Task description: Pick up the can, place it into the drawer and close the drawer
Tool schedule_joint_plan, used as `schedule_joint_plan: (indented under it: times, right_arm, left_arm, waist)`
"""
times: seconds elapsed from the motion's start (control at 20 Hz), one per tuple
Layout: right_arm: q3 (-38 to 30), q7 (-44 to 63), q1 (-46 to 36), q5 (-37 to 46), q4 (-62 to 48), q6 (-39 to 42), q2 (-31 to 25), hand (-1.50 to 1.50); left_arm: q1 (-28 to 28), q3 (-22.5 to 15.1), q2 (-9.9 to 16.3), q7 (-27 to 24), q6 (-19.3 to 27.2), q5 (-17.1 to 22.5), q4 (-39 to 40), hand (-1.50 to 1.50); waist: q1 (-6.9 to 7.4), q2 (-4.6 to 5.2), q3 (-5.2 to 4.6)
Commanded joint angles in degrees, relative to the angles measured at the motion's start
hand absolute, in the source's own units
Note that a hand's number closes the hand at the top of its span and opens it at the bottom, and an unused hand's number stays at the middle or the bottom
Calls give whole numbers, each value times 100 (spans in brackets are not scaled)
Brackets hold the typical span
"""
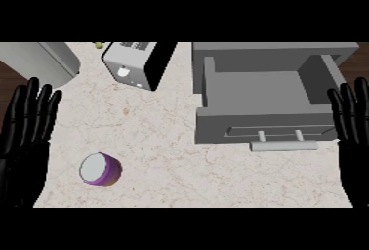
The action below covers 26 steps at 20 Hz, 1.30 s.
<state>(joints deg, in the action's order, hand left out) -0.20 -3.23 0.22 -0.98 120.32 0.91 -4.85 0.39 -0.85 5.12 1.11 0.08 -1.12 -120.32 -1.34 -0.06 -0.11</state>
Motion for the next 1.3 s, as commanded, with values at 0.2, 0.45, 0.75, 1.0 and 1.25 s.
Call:
schedule_joint_plan:
  times: [0.2, 0.45, 0.75, 1.0, 1.25]
  right_arm:
    - [-112, 82, -68, 108, 22, -45, -93, -150]
    - [-118, 1254, 408, 217, -355, -319, 7, -150]
    - [-81, 1324, 1260, 177, 362, -188, 36, -150]
    - [-412, 1461, 704, -62, 4, -67, -107, -150]
    - [-525, 1027, 1149, -58, -13, 109, -70, -150]
  left_arm:
    - [122, -986, 577, -492, -2427, 2067, -192, -150]
    - [941, -559, 1897, 151, -3501, 2599, 236, -150]
    - [1543, 389, 2617, 66, -4370, 3554, 36, -150]
    - [1234, 841, 2699, 413, -4565, 4129, 566, -150]
    - [1079, 881, 2730, 969, -4478, 4596, 561, -150]
  waist:
    - [28, -2, -23]
    - [174, 21, -6]
    - [139, -9, 10]
    - [136, 3, 11]
    - [123, 2, 12]
